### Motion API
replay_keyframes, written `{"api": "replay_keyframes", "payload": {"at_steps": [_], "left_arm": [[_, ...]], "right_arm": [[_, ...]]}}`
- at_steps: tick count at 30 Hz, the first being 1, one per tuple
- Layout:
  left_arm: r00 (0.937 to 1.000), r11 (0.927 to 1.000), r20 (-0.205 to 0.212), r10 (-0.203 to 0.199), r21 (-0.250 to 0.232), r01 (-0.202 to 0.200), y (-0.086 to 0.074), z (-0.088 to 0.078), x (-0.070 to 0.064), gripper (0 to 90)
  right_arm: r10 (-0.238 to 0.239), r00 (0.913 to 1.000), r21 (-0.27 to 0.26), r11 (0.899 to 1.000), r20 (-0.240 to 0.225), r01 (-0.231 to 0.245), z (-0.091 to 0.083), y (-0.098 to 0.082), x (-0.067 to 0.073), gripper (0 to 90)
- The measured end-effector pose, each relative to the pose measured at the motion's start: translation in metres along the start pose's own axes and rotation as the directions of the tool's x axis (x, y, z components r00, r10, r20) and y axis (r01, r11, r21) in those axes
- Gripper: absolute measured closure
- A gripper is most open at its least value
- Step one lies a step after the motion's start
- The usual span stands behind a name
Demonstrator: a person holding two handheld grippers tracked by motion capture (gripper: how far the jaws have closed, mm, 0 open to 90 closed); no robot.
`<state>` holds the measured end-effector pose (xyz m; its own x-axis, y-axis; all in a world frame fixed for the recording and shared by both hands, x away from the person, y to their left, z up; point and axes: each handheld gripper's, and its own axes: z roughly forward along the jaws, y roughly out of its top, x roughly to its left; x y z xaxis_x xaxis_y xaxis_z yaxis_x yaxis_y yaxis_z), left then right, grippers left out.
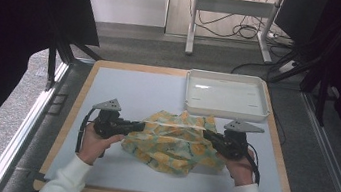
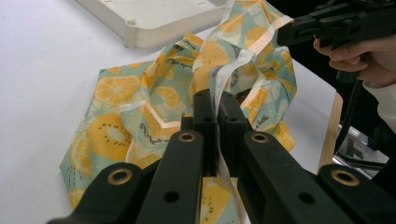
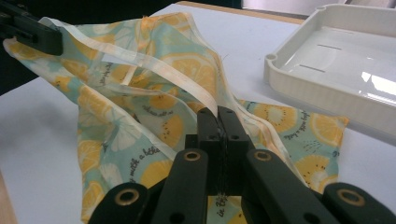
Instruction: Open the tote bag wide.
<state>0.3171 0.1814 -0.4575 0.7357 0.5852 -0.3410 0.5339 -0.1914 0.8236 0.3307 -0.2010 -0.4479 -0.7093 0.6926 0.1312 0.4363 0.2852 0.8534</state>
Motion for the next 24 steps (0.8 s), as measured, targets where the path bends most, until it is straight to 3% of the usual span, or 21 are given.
{"api": "replay_keyframes", "payload": {"at_steps": [4, 14, 24], "left_arm": [[1.0, 1.0, -0.005, -0.007, 0.004, 0.007, -0.004, -0.003, 0.001, 88.9], [0.9997, 0.9995, 0.011, -0.022, 0.023, 0.021, -0.018, -0.002, -0.001, 88.9], [0.9997, 0.9992, 0.015, -0.017, 0.036, 0.017, -0.03, -0.001, -0.001, 88.9]], "right_arm": [[0.005, 1.0, -0.007, 1.0, -0.003, -0.005, -0.003, -0.001, 0.002, 88.8], [0.009, 1.0, -0.004, 1.0, 0.002, -0.009, -0.009, -0.025, 0.012, 88.7], [0.002, 1.0, 0.038, 0.999, -0.009, -0.002, -0.006, -0.044, 0.019, 88.7]]}}
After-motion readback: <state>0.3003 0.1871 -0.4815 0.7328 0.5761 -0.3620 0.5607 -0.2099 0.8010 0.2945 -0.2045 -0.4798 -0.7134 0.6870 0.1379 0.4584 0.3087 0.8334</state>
